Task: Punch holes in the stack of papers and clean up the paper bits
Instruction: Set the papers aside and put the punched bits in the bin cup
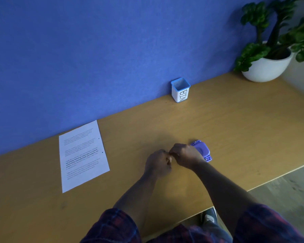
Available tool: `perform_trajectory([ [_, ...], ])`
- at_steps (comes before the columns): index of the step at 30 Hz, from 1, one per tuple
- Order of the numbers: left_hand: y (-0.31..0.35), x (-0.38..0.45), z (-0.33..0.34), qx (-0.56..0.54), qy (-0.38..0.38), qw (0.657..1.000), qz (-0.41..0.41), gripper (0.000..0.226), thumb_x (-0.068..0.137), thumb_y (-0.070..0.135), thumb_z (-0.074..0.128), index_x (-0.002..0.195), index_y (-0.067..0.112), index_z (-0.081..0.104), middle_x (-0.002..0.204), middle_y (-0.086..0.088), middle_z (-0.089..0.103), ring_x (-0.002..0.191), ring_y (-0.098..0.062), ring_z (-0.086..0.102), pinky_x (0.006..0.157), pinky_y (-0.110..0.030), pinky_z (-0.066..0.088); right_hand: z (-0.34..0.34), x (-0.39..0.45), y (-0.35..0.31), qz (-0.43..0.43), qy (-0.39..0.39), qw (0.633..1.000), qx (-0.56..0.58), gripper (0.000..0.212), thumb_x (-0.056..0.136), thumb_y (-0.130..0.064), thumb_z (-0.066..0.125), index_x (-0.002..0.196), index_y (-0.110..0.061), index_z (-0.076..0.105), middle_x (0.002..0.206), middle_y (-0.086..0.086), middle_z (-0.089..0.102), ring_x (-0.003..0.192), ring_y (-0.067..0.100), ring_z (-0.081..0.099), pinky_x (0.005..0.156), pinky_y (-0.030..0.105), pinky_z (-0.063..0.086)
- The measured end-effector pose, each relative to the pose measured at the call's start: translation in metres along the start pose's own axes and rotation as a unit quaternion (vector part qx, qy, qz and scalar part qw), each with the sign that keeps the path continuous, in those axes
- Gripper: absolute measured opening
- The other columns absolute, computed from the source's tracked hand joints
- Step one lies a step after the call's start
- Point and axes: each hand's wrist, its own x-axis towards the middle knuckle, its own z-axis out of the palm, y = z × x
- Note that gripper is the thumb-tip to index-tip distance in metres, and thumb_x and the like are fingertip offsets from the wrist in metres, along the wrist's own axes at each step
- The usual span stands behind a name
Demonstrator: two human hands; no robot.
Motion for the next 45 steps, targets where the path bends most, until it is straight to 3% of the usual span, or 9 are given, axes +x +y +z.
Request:
perform_trajectory([
  [3, -0.008, -0.017, 0.010, -0.066, -0.019, 0.997, -0.028, 0.004, 0.076, 0.031, 0.067, 0.075, 0.028, 0.070, 0.084, 0.012, 0.063, 0.075, -0.012, 0.065, 0.062, -0.031, 0.056, 0.010, -0.015, -0.004, 0.028, -0.072, 0.997, 0.005, 0.022, 0.086, -0.016, 0.057, 0.096, -0.023, 0.075, 0.106, -0.003, 0.071, 0.098, 0.024, 0.068, 0.076, 0.038, 0.056],
  [7, -0.015, -0.024, 0.011, -0.116, -0.034, 0.992, -0.025, 0.019, 0.074, 0.035, 0.084, 0.087, 0.023, 0.080, 0.093, 0.011, 0.070, 0.084, -0.011, 0.070, 0.073, -0.030, 0.059, 0.016, -0.026, -0.007, 0.080, -0.117, 0.990, 0.026, 0.017, 0.085, -0.020, 0.062, 0.092, -0.029, 0.075, 0.101, -0.011, 0.072, 0.097, 0.013, 0.066, 0.075, 0.026, 0.051],
  [16, -0.016, -0.033, 0.017, -0.125, -0.002, 0.991, -0.044, 0.016, 0.079, 0.020, 0.084, 0.094, 0.016, 0.082, 0.096, 0.006, 0.078, 0.091, -0.012, 0.073, 0.079, -0.031, 0.059, 0.025, -0.033, -0.009, 0.158, -0.102, 0.977, 0.105, 0.014, 0.078, -0.018, 0.065, 0.081, -0.028, 0.075, 0.088, -0.010, 0.072, 0.085, 0.014, 0.068, 0.076, 0.032, 0.057],
  [23, -0.016, -0.033, 0.019, -0.118, 0.007, 0.993, -0.021, 0.010, 0.083, 0.017, 0.079, 0.092, 0.013, 0.083, 0.096, 0.000, 0.077, 0.092, -0.019, 0.072, 0.080, -0.034, 0.056, 0.035, -0.036, -0.008, 0.180, -0.055, 0.964, 0.189, 0.010, 0.073, -0.013, 0.075, 0.074, -0.023, 0.075, 0.071, -0.017, 0.064, 0.069, 0.005, 0.060, 0.069, 0.024, 0.049],
  [29, -0.016, -0.031, 0.020, -0.105, 0.004, 0.994, -0.018, 0.009, 0.083, 0.016, 0.075, 0.088, 0.011, 0.081, 0.096, -0.003, 0.074, 0.090, -0.023, 0.071, 0.077, -0.036, 0.056, 0.033, -0.029, -0.008, 0.183, -0.063, 0.960, 0.204, 0.009, 0.070, -0.012, 0.078, 0.077, -0.014, 0.073, 0.081, -0.003, 0.071, 0.076, 0.015, 0.063, 0.074, 0.030, 0.052],
  [35, -0.005, -0.033, 0.023, 0.026, 0.003, 0.999, 0.035, 0.012, 0.092, 0.016, 0.062, 0.093, 0.010, 0.072, 0.106, -0.006, 0.067, 0.106, -0.028, 0.060, 0.081, -0.038, 0.050, 0.033, -0.027, -0.008, 0.188, -0.072, 0.958, 0.206, 0.012, 0.072, -0.010, 0.079, 0.072, -0.016, 0.068, 0.075, -0.002, 0.068, 0.066, 0.006, 0.053, 0.068, 0.025, 0.049],
  [38, 0.002, -0.035, 0.025, 0.110, -0.019, 0.992, 0.059, 0.015, 0.085, 0.009, 0.061, 0.098, 0.014, 0.067, 0.112, -0.004, 0.062, 0.113, -0.028, 0.055, 0.084, -0.040, 0.049, 0.033, -0.028, -0.010, 0.195, -0.058, 0.958, 0.202, 0.036, 0.071, -0.007, 0.076, 0.057, -0.030, 0.053, 0.060, -0.014, 0.056, 0.053, -0.005, 0.050, 0.055, 0.010, 0.037],
  [43, 0.007, -0.033, 0.026, 0.179, -0.041, 0.980, 0.071, 0.029, 0.076, 0.009, 0.068, 0.105, 0.016, 0.063, 0.113, -0.006, 0.060, 0.110, -0.030, 0.057, 0.085, -0.043, 0.049, 0.035, -0.030, -0.007, 0.184, -0.050, 0.961, 0.200, 0.029, 0.072, -0.009, 0.071, 0.062, -0.026, 0.049, 0.066, -0.009, 0.053, 0.065, 0.013, 0.045, 0.053, 0.009, 0.034],
  [45, 0.008, -0.031, 0.027, 0.192, -0.047, 0.978, 0.072, 0.035, 0.075, 0.013, 0.071, 0.109, 0.015, 0.062, 0.115, -0.007, 0.060, 0.109, -0.030, 0.057, 0.086, -0.043, 0.049, 0.038, -0.030, -0.008, 0.183, -0.041, 0.961, 0.201, 0.025, 0.073, -0.009, 0.070, 0.064, -0.022, 0.051, 0.069, -0.005, 0.055, 0.066, 0.015, 0.045, 0.056, 0.016, 0.036],
])
